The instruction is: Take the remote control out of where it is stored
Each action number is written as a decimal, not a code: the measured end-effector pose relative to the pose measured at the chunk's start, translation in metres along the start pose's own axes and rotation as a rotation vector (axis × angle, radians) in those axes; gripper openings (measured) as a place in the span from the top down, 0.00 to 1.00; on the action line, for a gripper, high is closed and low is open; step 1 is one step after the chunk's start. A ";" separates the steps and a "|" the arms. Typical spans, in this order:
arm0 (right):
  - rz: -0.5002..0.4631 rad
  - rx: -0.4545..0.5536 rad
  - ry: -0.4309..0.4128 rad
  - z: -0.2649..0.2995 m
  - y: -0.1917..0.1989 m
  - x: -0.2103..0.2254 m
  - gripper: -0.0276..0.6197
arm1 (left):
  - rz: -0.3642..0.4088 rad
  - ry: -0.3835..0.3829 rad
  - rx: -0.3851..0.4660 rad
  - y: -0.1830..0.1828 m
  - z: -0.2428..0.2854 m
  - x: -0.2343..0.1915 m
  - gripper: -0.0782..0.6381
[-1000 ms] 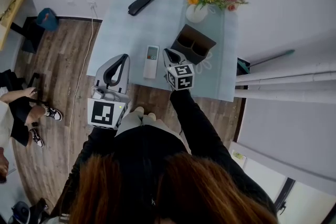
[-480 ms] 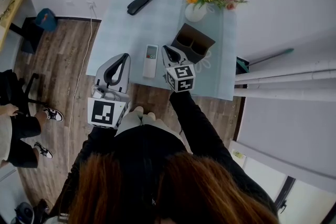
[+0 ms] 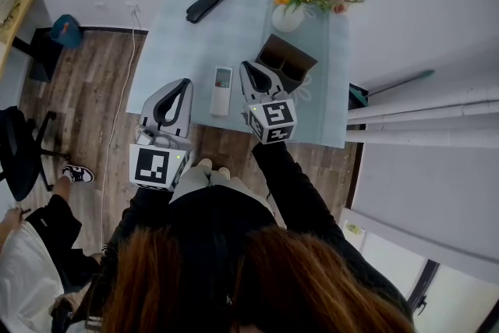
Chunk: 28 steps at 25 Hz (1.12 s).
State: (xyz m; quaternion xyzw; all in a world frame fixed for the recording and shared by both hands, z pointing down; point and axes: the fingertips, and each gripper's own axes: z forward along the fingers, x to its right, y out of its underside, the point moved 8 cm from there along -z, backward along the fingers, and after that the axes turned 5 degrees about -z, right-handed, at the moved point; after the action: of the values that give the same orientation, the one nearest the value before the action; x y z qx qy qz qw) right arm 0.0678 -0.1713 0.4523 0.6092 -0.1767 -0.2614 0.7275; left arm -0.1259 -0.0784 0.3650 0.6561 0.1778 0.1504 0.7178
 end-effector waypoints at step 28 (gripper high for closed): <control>-0.086 0.170 0.130 -0.104 -0.076 -0.014 0.94 | -0.003 0.022 0.045 -0.002 0.002 0.005 0.88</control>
State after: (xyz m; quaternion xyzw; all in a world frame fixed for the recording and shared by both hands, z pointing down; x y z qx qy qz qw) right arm 0.1040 -0.0893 0.3579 0.6913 -0.1245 -0.2365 0.6713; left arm -0.1206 -0.0782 0.3625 0.6704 0.1899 0.1525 0.7009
